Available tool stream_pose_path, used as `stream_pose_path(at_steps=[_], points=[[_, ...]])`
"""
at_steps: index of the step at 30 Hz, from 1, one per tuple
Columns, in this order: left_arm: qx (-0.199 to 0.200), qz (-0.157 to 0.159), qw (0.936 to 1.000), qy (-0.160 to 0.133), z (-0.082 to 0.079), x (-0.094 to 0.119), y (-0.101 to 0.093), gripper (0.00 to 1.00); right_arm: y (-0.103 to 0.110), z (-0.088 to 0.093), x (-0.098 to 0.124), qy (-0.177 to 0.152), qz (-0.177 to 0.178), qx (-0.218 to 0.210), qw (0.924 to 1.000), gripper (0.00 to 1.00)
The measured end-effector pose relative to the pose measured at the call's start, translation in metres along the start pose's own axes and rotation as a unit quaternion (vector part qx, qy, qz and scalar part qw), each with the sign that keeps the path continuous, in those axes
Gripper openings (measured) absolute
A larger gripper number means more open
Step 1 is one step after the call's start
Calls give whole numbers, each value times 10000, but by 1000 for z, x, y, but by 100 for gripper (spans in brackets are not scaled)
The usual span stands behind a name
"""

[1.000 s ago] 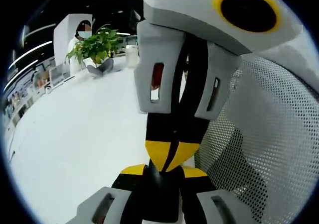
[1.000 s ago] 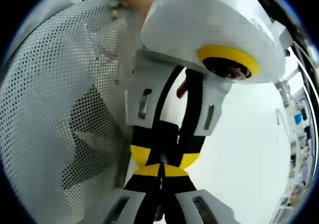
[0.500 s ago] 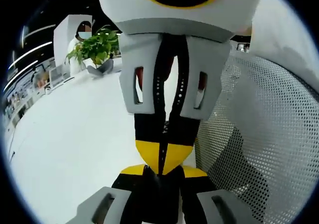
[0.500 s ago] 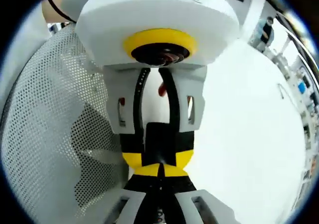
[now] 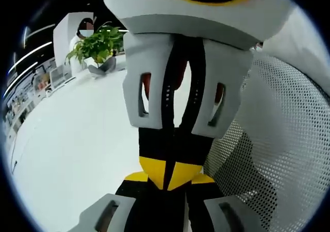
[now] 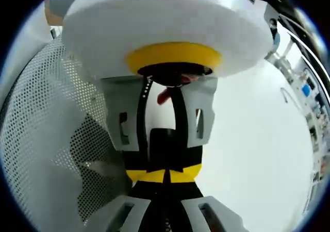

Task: Press the specified remote control buttons in sequence, fully releasing each button before pressing the next.

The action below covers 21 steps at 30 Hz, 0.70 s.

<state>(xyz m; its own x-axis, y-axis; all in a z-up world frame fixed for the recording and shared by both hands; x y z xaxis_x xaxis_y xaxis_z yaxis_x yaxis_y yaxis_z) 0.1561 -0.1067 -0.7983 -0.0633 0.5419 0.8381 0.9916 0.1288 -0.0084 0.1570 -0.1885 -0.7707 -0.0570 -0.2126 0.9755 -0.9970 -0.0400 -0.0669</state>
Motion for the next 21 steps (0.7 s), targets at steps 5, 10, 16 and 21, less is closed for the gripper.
stream_pose_path(at_steps=[5, 10, 16, 21], points=[[27, 2, 10000, -51, 1, 0, 1, 25, 1, 6, -1, -321, -41, -436, 9985, 0], [-18, 16, 9999, -98, 2, -1, 1, 25, -1, 21, -3, -1019, -410, -831, 9905, 0], [-34, 55, 9999, -109, 2, -1, 1, 25, 4, 43, 3, -938, -353, -621, 9930, 0], [-47, 71, 9999, -132, 3, -1, 2, 25, 5, 56, 6, -1021, -463, -984, 9888, 4]])
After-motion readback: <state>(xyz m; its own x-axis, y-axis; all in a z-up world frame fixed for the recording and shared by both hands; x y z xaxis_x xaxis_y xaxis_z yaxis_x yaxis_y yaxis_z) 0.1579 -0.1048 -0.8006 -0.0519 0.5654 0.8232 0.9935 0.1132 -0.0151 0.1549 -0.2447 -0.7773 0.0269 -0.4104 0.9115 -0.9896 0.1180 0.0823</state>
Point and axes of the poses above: the point that each gripper's makers call its tool centre point, and the gripper's own axes: x roughly backward along the fingers, y roughly to its left, z roughly out of its underside, the point moved 10 cm from there along x, roughly backward along the fingers, and after that the axes turned 15 degrees about y, right-handed, at the moved point
